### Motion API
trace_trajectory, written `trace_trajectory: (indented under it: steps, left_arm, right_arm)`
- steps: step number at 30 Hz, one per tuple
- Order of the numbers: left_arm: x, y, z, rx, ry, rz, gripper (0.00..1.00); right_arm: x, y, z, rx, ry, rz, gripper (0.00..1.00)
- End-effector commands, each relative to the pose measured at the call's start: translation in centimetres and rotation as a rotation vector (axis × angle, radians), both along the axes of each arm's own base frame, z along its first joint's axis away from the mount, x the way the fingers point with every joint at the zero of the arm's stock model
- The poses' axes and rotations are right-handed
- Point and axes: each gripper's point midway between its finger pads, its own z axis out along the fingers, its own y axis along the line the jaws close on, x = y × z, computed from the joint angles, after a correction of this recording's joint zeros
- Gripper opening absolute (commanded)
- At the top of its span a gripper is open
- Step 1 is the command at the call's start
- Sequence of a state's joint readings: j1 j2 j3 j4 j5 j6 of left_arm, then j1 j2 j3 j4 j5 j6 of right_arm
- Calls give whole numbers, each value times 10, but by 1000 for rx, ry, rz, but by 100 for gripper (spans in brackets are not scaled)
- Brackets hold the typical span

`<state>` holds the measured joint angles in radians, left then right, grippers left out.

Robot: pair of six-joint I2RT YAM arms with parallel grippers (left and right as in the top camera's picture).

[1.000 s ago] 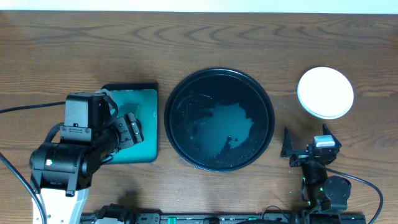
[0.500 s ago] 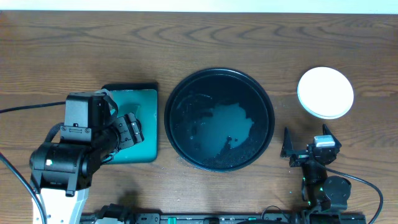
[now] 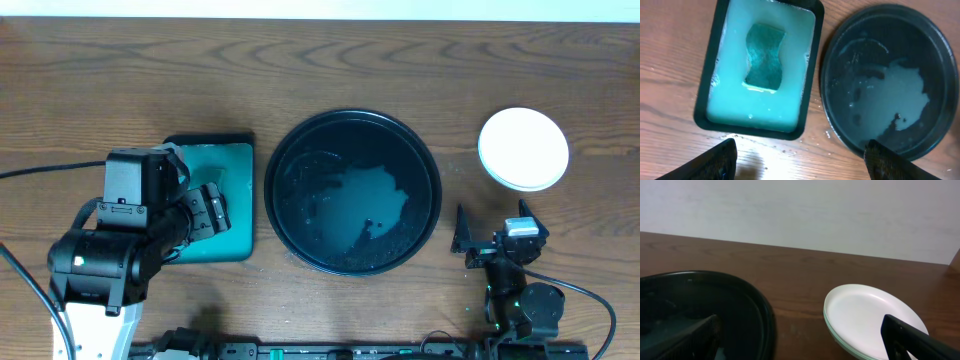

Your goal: Clean dirty plates on tray and stack at the side

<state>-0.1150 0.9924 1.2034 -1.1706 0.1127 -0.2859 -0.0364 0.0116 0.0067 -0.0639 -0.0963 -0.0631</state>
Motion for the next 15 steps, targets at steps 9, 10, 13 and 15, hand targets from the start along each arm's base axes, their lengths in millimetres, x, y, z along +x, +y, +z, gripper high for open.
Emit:
trace_trajectory:
  steps: [9, 10, 13, 15]
  left_arm:
    - [21, 27, 57, 316, -352, -156, 82]
    - [21, 27, 65, 326, -397, -162, 82]
    - [20, 27, 81, 345, -509, -165, 82]
    - [20, 27, 84, 351, -579, -159, 82]
  right_arm:
    - [0, 1, 0, -14, -2, 2, 99]
    - [0, 1, 0, -14, -2, 2, 99]
    - [0, 1, 0, -14, -2, 2, 99]
    - [0, 1, 0, -14, -2, 2, 99]
